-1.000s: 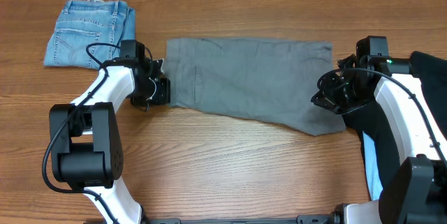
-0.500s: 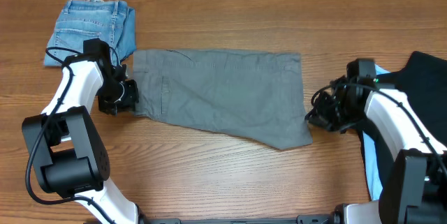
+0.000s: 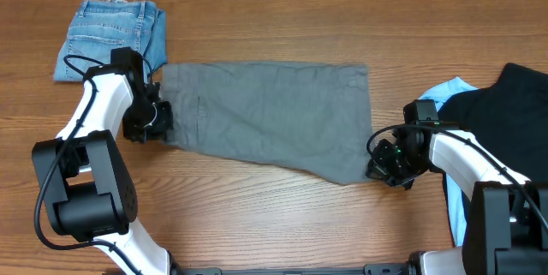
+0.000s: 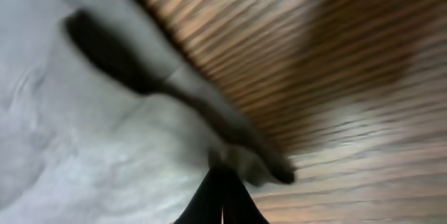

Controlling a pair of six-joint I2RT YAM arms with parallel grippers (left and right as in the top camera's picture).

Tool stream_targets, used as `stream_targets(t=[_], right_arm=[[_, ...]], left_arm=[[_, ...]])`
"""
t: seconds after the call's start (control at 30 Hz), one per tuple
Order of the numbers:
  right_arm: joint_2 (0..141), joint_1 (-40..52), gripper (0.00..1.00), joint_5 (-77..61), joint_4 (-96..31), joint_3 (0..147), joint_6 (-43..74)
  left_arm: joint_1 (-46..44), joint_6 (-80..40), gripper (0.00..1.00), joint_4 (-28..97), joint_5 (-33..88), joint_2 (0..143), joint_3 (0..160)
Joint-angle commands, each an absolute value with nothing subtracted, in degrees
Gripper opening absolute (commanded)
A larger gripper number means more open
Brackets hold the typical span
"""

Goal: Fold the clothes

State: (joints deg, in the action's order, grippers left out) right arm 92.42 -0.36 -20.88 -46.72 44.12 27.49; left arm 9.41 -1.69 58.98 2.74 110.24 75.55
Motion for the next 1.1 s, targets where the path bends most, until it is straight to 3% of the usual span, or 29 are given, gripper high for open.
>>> stream_targets(t=[0.0, 0.2, 0.33, 0.4, 0.5, 0.6, 0.87, 0.9, 0.97, 1.07], right_arm=[[91.4, -0.5, 0.04, -16.1, -46.8, 43.5, 30.8], [91.4, -0.5, 0.04, -15.4, -47.0, 43.4, 31.6], [91.4, -0.6, 0.04, -15.4, -47.6, 43.4, 31.6], [91.4, -0.5, 0.04, -15.4, -47.9, 43.5, 31.6], [91.4, -0.5, 0.04, -15.7, -48.1, 43.5, 31.5], [91.1, -0.6, 0.18, -19.9, -48.7, 44.8, 28.3], [85.3, -0.6, 0.27, -26.6, -50.7, 56.4, 23.5], [85.0, -0.6, 0.31, -26.6, -50.4, 57.8, 23.6], [84.9, -0.6, 0.49, -25.1, -46.9, 60.5, 23.5], [85.3, -0.6, 0.54, -22.1, -38.5, 60.5, 23.5]], left_arm=[[10.7, -3.9, 0.04, 60.5, -3.0, 108.6, 78.4], [12.5, -3.8, 0.04, 64.0, -3.0, 108.6, 83.4], [12.3, -3.8, 0.17, 67.3, -3.3, 108.6, 84.7], [12.3, -3.9, 0.29, 69.1, -3.4, 108.6, 84.9], [12.4, -3.9, 0.36, 70.7, -3.4, 108.6, 85.0], [12.4, -3.9, 0.3, 72.1, -2.7, 108.6, 86.7], [9.9, 1.5, 0.25, 73.7, 12.6, 108.6, 96.2], [9.2, 2.1, 0.26, 73.3, 14.0, 108.6, 96.5], [6.5, 3.6, 0.29, 71.4, 15.0, 108.7, 96.4], [3.4, 6.0, 0.3, 69.5, 14.0, 108.7, 95.2]])
